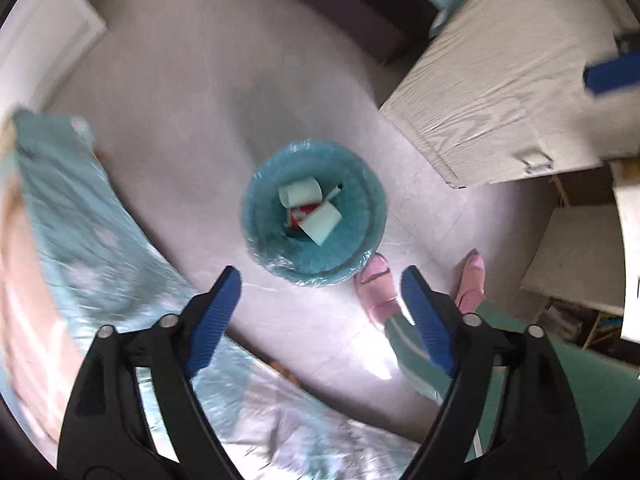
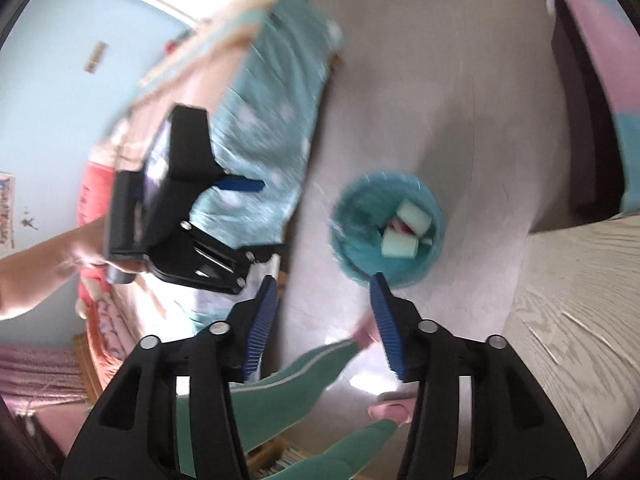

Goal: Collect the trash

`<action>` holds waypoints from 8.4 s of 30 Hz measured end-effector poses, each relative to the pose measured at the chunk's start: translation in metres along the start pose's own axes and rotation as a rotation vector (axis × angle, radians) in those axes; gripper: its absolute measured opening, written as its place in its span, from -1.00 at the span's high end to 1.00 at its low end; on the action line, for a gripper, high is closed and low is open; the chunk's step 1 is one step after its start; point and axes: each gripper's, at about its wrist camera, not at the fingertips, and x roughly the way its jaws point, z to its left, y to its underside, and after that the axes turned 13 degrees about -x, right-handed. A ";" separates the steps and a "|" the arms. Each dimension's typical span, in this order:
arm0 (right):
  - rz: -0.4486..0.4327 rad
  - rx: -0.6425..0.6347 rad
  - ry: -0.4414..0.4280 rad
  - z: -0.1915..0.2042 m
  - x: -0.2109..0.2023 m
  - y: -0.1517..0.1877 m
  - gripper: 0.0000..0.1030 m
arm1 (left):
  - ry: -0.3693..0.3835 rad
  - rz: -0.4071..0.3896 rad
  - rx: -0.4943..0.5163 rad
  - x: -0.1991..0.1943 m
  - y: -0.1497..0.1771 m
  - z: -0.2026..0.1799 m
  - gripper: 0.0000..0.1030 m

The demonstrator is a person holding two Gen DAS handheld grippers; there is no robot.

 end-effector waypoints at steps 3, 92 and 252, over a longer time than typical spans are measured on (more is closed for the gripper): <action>-0.151 0.034 0.030 0.024 -0.087 0.023 -0.18 | 0.019 -0.072 0.102 -0.065 0.001 -0.034 -0.70; -0.243 -0.057 0.182 -0.042 -0.236 0.120 0.02 | -0.029 -0.317 0.202 -0.189 -0.069 -0.198 0.78; -0.303 0.625 0.667 -0.113 -0.438 0.599 0.59 | 0.189 -0.261 0.918 -0.152 -0.044 -0.736 -0.18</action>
